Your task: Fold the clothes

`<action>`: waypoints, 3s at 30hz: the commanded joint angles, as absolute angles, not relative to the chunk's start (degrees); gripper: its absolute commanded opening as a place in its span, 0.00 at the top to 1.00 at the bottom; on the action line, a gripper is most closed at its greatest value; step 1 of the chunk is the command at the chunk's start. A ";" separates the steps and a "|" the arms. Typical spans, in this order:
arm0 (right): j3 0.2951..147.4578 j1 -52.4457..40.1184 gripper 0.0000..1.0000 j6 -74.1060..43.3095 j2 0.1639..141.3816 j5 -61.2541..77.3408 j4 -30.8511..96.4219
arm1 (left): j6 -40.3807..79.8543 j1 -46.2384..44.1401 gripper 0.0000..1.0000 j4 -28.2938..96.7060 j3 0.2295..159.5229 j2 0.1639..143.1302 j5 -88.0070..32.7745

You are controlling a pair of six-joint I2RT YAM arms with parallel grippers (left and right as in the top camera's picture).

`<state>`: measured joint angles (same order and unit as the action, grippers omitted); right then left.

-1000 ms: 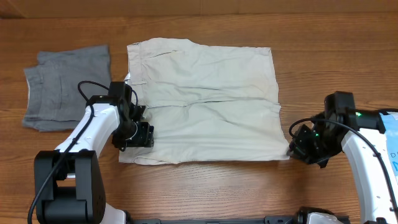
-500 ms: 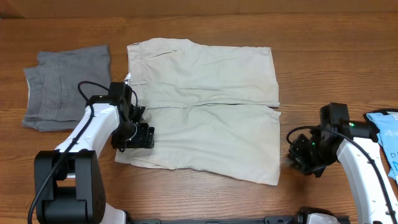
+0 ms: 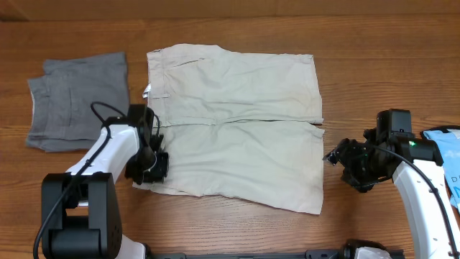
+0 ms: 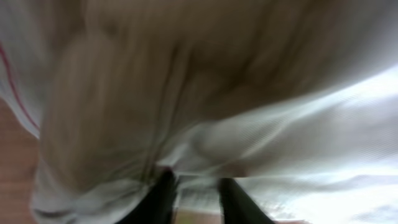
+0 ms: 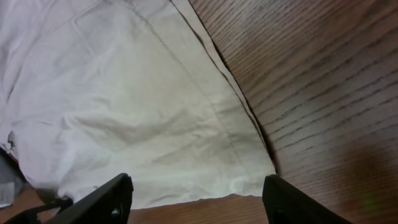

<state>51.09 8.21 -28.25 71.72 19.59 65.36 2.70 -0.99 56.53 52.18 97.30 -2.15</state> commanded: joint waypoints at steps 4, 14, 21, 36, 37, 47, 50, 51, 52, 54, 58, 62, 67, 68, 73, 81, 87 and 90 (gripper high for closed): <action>52.47 8.32 0.34 -25.65 70.83 21.21 62.74 | 8.14 2.81 0.94 57.17 51.31 97.36 2.90; 50.54 4.60 0.53 -24.47 74.11 27.09 56.10 | -1.10 3.44 0.58 54.26 57.95 97.36 -24.40; 45.15 3.81 0.66 -30.57 82.96 27.53 51.13 | 7.38 3.53 0.73 53.10 54.19 97.49 -15.84; 39.11 4.40 0.93 -32.27 95.15 26.13 52.60 | 5.50 13.98 0.82 57.98 50.50 97.47 -15.44; 39.05 4.67 0.94 -32.34 95.09 25.61 52.99 | 4.93 14.94 0.83 58.52 50.63 97.47 -15.46; 43.77 5.34 0.92 -33.28 86.46 19.16 57.56 | -4.78 16.82 0.66 60.31 55.24 95.46 -28.16; 47.83 5.34 0.86 -32.58 81.01 18.44 58.72 | -4.75 14.33 0.70 59.20 56.29 93.89 -29.06; 49.01 5.32 0.84 -32.34 79.29 18.41 58.72 | -4.78 13.04 0.72 58.83 56.80 93.08 -29.74; 50.06 5.32 0.82 -32.12 77.62 18.72 58.52 | -4.78 11.75 0.74 58.57 57.28 92.18 -30.57; 52.21 5.32 0.77 -28.86 74.43 20.86 57.28 | -4.78 8.51 0.74 57.28 58.35 89.54 -31.44; 53.74 5.08 0.68 -25.04 71.59 27.83 53.67 | -1.65 -0.45 0.67 50.19 59.42 82.28 -30.15; 53.63 2.31 0.67 -25.26 73.80 28.67 53.60 | 8.08 -9.61 0.64 46.87 59.27 81.12 -20.86; 53.58 -5.52 0.66 -25.96 81.69 30.11 59.55 | 12.91 -15.90 0.67 48.18 56.66 85.69 -17.58; 53.49 -6.94 0.66 -26.09 83.66 30.11 60.58 | 13.63 -16.25 0.67 48.71 56.25 86.72 -17.58; 51.37 -9.63 0.66 -27.68 92.79 29.47 61.30 | 14.06 -15.90 0.67 50.78 54.52 91.31 -16.38; 49.28 -9.52 0.67 -29.98 100.40 20.47 60.16 | 15.68 -11.94 0.66 52.18 51.57 97.58 -11.97; 46.00 -9.37 0.71 -33.58 100.38 17.21 57.34 | 15.40 -6.37 0.67 55.77 51.42 99.09 -5.89; 45.67 -8.45 0.76 -35.46 100.29 15.46 58.54 | 14.87 -2.35 0.71 58.17 51.42 99.09 -3.73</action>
